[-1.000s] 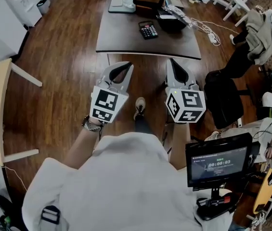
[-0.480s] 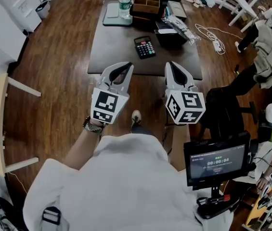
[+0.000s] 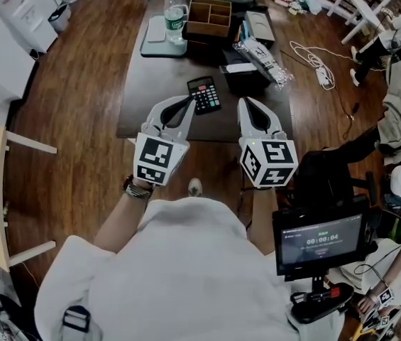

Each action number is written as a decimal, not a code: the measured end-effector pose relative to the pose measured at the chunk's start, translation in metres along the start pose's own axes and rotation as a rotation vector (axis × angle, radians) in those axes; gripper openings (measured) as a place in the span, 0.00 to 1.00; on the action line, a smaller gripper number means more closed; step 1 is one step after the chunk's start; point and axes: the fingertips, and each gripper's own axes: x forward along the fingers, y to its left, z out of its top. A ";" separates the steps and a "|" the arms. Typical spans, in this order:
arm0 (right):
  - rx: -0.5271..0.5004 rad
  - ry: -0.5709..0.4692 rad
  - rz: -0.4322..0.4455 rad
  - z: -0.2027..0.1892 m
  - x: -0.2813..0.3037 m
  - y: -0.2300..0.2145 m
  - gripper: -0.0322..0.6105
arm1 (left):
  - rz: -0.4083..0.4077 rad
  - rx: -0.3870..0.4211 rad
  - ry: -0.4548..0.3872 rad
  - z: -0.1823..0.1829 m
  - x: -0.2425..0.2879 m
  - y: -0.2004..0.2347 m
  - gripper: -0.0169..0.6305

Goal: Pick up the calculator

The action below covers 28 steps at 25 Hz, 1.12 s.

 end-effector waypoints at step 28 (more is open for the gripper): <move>0.026 0.009 -0.035 0.015 0.089 -0.048 0.05 | -0.006 -0.053 0.042 -0.009 0.092 0.072 0.04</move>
